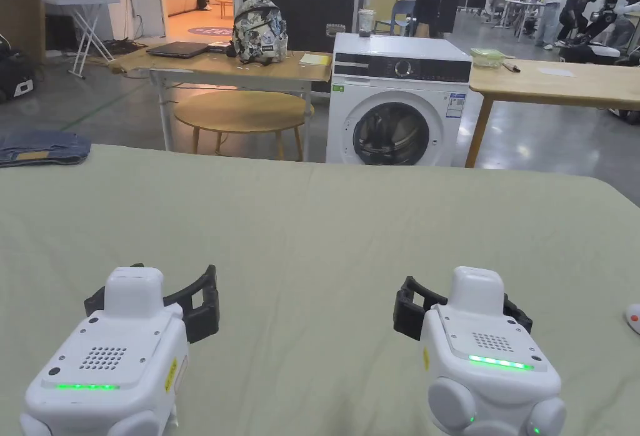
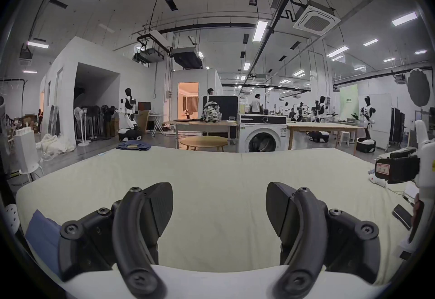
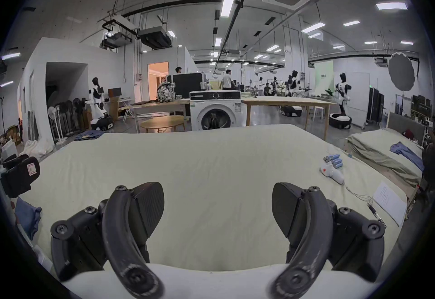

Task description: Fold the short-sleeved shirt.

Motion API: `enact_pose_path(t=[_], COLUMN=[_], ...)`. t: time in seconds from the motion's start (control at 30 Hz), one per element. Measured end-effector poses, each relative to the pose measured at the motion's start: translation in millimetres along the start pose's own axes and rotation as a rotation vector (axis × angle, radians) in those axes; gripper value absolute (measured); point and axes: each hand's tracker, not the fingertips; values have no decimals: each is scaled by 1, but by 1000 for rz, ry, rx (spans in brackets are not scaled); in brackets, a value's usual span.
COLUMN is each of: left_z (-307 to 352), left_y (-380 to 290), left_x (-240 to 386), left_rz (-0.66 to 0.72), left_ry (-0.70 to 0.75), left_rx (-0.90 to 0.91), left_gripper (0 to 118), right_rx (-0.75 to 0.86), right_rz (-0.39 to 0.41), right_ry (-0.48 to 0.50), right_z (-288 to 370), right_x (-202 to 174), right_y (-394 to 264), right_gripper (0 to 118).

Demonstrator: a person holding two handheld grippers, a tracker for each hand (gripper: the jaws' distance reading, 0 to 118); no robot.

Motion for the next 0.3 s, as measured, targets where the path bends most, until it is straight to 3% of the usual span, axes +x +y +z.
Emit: enact_pose_path(t=[0.3], left_z=[3], left_y=[6], left_x=[-3], left_rz=[26], left_ry=[22], left_rx=[57], left_gripper=[83], right_rx=[-43], right_rz=[-29], right_ry=[12], right_z=[-1], right_x=[4], right_y=[7], right_gripper=[96])
